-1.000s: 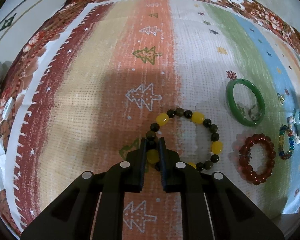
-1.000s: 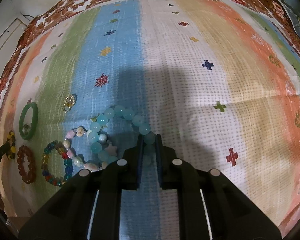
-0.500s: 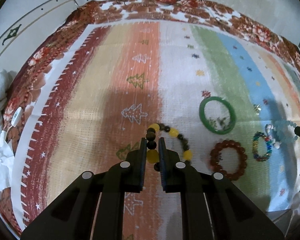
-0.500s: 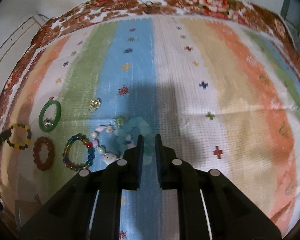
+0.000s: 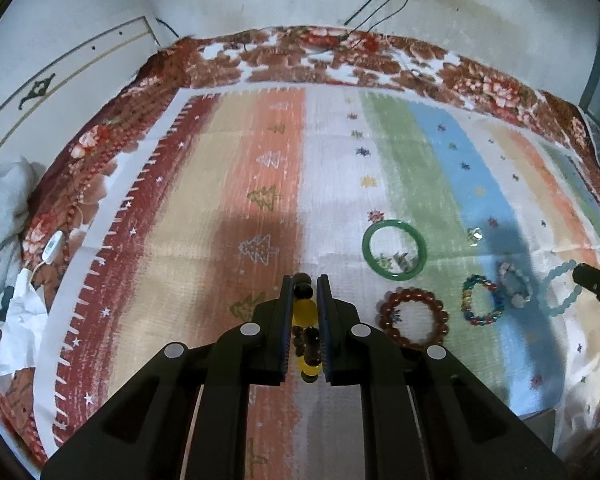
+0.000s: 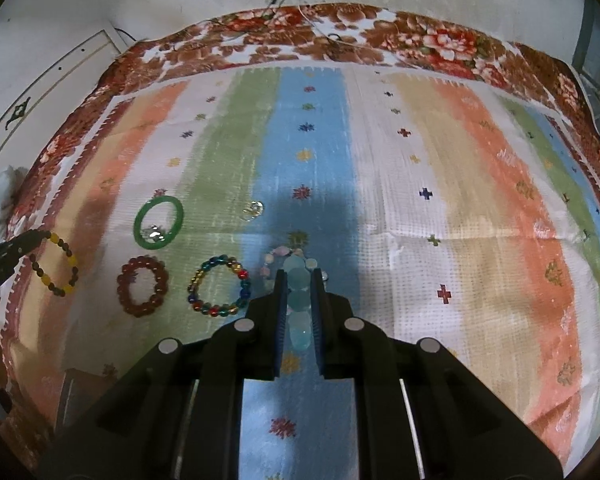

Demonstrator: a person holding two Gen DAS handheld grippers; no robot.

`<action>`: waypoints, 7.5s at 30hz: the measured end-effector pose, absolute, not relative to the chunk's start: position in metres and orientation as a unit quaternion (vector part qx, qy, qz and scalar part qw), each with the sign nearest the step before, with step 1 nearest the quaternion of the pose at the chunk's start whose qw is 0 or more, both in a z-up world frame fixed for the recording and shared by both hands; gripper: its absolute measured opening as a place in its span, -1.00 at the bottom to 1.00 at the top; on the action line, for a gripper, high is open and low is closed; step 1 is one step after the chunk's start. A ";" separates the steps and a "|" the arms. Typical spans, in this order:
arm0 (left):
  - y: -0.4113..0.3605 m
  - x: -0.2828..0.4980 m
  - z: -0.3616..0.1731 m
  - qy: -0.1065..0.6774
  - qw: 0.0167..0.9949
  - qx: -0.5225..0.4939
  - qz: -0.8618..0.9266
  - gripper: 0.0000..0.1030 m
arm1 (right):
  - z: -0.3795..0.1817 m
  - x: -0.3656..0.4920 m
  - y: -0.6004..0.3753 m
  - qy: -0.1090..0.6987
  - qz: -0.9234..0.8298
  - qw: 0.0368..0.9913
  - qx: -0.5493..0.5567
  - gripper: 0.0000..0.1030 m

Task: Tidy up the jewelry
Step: 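Lift both held bracelets and carry them over the silver tin box, then open left gripper dropping yellow-black bracelet into tin while right releases light blue bracelet, then move left gripper to dark red bracelet while right gripper approaches white shell bracelet, then close left gripper on dark red bracelet while right gripper closes on white shell bracelet, then lift both held bracelets and carry them over the silver tin box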

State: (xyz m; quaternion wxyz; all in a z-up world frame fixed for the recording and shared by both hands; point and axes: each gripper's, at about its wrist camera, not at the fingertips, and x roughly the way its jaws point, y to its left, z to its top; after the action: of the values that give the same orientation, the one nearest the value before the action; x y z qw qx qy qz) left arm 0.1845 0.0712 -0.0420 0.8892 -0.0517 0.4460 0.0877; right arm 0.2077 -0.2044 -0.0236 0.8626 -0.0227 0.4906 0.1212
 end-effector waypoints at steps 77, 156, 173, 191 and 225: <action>-0.033 0.061 -0.009 0.395 0.918 -0.027 -0.038 -0.26 | 0.033 0.059 -0.179 0.450 0.232 0.862 0.012 -0.48; 0.015 0.244 -0.142 0.591 0.807 -0.015 -0.015 0.19 | -0.115 0.265 -0.225 0.605 0.083 0.791 0.050 0.15; 0.023 0.240 -0.142 0.584 0.812 -0.012 -0.008 -0.75 | -0.117 0.264 -0.230 0.605 0.075 0.792 0.023 -0.70; 0.024 0.230 -0.110 0.557 0.829 -0.049 -0.029 -0.75 | -0.081 0.244 -0.222 0.574 0.112 0.811 0.028 -0.71; 0.008 0.153 -0.016 0.446 0.886 -0.088 -0.087 -0.75 | 0.018 0.157 -0.172 0.470 0.195 0.861 -0.008 -0.71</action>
State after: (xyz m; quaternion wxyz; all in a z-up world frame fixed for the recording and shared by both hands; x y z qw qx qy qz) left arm 0.1534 0.0083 -0.0161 0.8865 -0.0883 0.4458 -0.0871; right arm 0.1570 -0.1721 0.0177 0.8606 -0.0079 0.4702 0.1953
